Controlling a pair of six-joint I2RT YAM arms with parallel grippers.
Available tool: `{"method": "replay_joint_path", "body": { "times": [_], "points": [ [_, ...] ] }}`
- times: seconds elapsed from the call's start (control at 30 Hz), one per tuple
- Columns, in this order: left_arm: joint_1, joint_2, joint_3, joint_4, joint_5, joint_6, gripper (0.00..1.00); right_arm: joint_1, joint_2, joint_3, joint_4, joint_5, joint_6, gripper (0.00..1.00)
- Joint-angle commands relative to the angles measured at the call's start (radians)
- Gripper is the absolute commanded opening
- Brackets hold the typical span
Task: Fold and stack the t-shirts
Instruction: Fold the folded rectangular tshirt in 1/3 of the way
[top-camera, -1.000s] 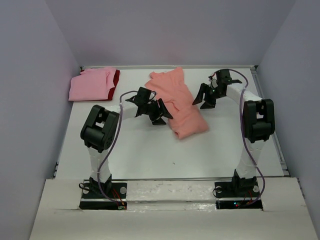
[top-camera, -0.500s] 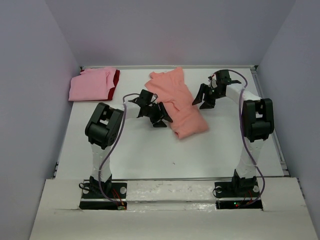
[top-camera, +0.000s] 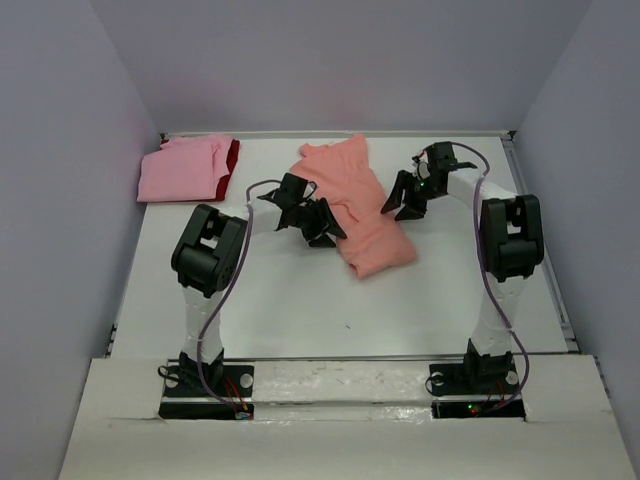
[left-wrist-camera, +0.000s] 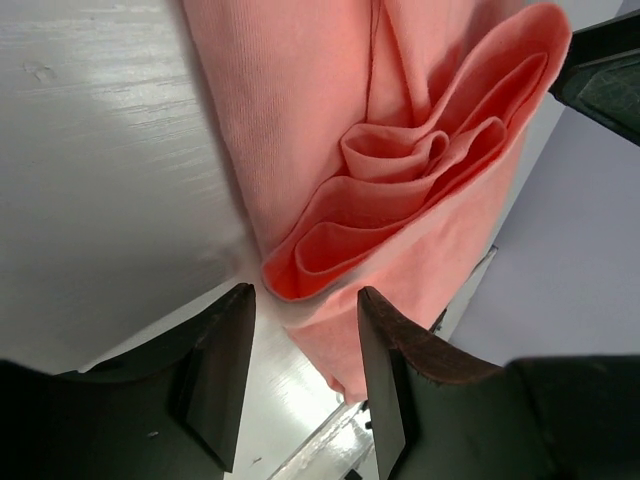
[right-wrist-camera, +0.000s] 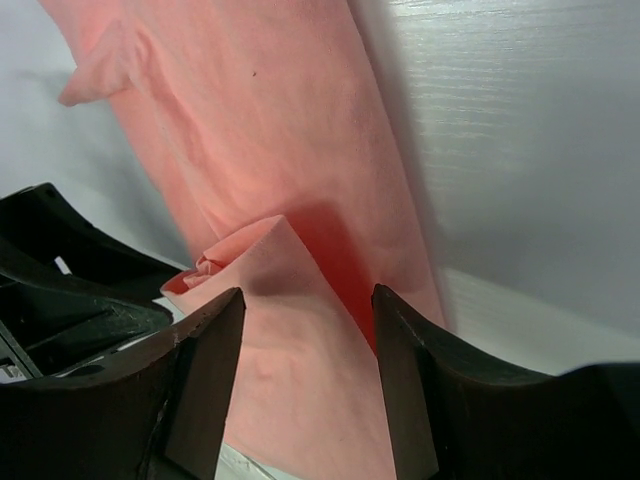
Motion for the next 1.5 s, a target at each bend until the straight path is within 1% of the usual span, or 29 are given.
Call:
{"method": "replay_joint_path", "body": {
  "times": [0.0,0.1,0.2,0.27,0.3,0.47,0.53,0.57,0.6,0.63,0.7,0.73,0.77,0.8,0.83,0.9,0.97,1.07,1.47],
  "points": [
    [-0.008,0.003,0.044,-0.014,0.011,0.014,0.54,0.012,-0.005,0.011,0.032,-0.01,0.005,0.58],
    [-0.008,0.009,0.049,-0.015,0.012,0.015,0.53,0.012,-0.002,0.013,0.031,-0.012,0.005,0.57],
    [-0.008,0.015,0.056,-0.017,0.017,0.015,0.46,0.012,0.001,0.016,0.034,-0.012,0.008,0.54],
    [-0.011,0.021,0.061,-0.017,0.02,0.015,0.44,0.012,0.003,0.019,0.032,-0.012,0.01,0.48],
    [-0.01,0.023,0.065,-0.017,0.02,0.015,0.42,0.012,0.004,0.021,0.034,-0.012,0.01,0.42],
    [-0.011,0.027,0.067,-0.017,0.023,0.017,0.41,0.012,0.009,0.031,0.034,-0.012,0.011,0.39],
    [-0.011,0.03,0.067,-0.018,0.026,0.018,0.38,0.012,0.013,0.034,0.034,-0.012,0.013,0.38],
    [-0.011,0.032,0.07,-0.017,0.026,0.02,0.37,0.012,0.013,0.036,0.034,-0.012,0.014,0.34],
    [-0.013,0.034,0.07,-0.017,0.031,0.02,0.33,0.012,0.018,0.039,0.034,-0.015,0.016,0.29],
    [-0.011,0.035,0.07,-0.017,0.032,0.023,0.31,0.012,0.018,0.039,0.034,-0.014,0.016,0.24],
    [-0.011,0.038,0.073,-0.017,0.034,0.023,0.27,0.012,0.02,0.041,0.034,-0.015,0.014,0.21],
    [-0.011,0.038,0.073,-0.017,0.034,0.025,0.24,0.012,0.023,0.042,0.034,-0.017,0.016,0.13],
    [-0.011,0.038,0.075,-0.017,0.035,0.026,0.22,0.012,0.023,0.044,0.034,-0.015,0.016,0.1],
    [-0.013,0.04,0.075,-0.017,0.037,0.026,0.17,0.012,0.024,0.044,0.034,-0.015,0.019,0.1],
    [-0.013,0.041,0.075,-0.017,0.037,0.028,0.15,0.012,0.026,0.044,0.034,-0.014,0.019,0.1],
    [-0.011,0.041,0.075,-0.018,0.037,0.028,0.08,0.012,0.026,0.045,0.034,-0.014,0.019,0.09],
    [-0.013,0.044,0.078,-0.02,0.038,0.029,0.05,0.012,0.027,0.048,0.034,-0.014,0.02,0.04],
    [-0.011,0.046,0.084,-0.02,0.038,0.032,0.04,0.012,0.029,0.053,0.034,-0.015,0.02,0.0],
    [-0.011,0.052,0.125,-0.057,0.029,0.058,0.03,0.012,0.02,0.067,0.031,-0.02,0.023,0.0]
  ]
}}
